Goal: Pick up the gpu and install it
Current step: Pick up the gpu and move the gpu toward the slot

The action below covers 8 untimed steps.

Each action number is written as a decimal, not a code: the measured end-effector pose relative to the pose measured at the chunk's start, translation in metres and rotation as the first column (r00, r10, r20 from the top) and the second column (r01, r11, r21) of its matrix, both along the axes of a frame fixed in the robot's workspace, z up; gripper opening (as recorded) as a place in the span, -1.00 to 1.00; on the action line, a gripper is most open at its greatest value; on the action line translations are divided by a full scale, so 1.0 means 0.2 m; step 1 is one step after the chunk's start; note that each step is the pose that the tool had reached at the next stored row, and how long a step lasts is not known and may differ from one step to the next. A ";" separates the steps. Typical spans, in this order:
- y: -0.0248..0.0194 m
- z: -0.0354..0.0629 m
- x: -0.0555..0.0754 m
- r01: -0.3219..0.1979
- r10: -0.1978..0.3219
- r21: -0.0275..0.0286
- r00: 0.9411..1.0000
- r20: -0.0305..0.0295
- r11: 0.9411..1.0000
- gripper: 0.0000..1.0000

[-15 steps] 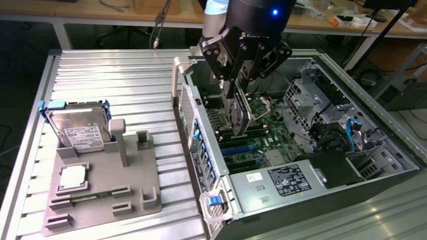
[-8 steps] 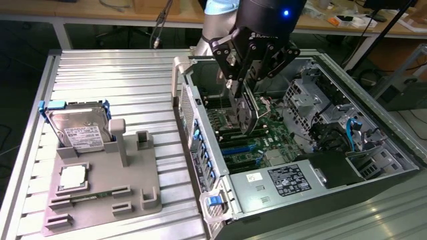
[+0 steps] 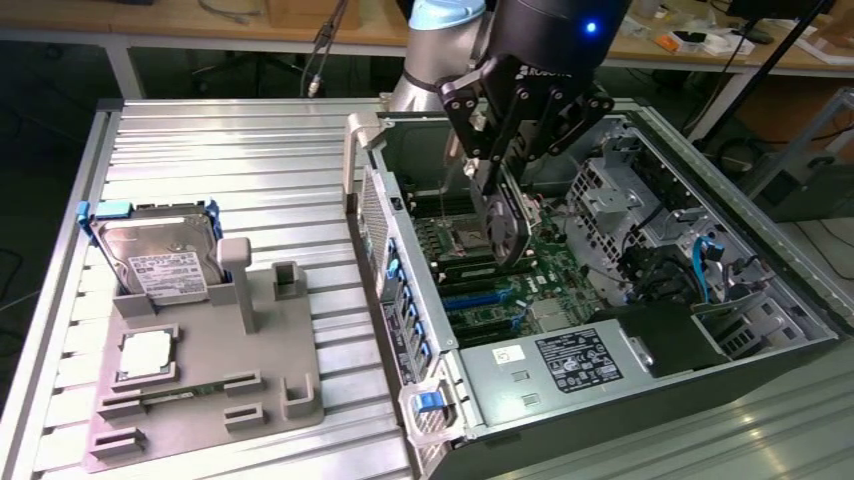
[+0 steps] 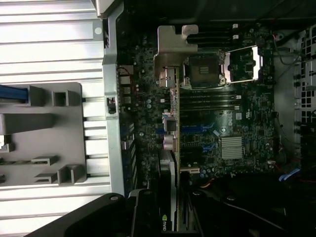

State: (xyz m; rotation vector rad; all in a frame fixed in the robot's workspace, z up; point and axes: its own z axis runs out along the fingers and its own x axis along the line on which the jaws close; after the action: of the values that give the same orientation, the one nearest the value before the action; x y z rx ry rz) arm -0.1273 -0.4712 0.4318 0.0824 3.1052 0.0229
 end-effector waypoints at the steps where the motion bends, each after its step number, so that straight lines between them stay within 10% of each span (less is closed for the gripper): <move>1: 0.000 0.000 0.01 0.000 0.000 0.000 1.000 0.000 1.000 -0.46; 8: 0.000 0.000 0.07 0.000 0.000 0.000 1.000 0.000 1.000 -0.46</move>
State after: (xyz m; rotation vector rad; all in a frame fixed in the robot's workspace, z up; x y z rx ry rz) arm -0.1137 -0.4712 0.4319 0.0824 3.1053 0.0228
